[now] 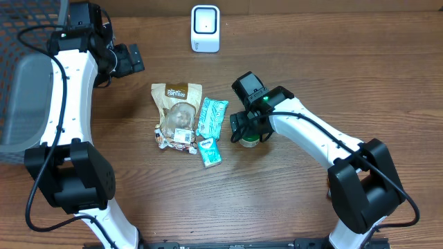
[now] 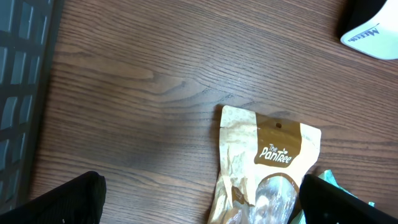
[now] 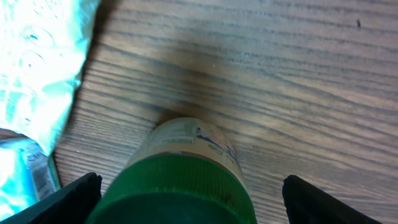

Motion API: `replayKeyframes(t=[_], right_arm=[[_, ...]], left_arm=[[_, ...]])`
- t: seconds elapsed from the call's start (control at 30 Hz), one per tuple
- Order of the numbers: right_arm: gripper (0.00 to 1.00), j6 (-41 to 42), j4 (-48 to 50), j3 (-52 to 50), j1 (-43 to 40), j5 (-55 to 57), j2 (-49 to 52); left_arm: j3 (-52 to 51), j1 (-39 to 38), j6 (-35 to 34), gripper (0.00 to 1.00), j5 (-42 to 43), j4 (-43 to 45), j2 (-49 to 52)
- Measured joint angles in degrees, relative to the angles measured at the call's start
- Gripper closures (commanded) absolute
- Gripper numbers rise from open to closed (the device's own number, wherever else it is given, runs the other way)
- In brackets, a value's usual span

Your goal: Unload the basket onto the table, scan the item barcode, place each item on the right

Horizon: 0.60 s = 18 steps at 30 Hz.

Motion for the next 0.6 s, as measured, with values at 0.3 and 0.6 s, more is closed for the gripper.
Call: replayKeyframes(t=[0.3,0.6], right_arm=[[0.22,0.4,5.6,-5.8,0.0,-0.5,0.0],[0.18,1.1,6.2,-6.1,0.0,-0.3,0.0]], left_arm=[[0.0,0.0,0.0,0.00,0.0,0.0,0.0],[0.0,0.0,0.0,0.00,0.0,0.0,0.0]])
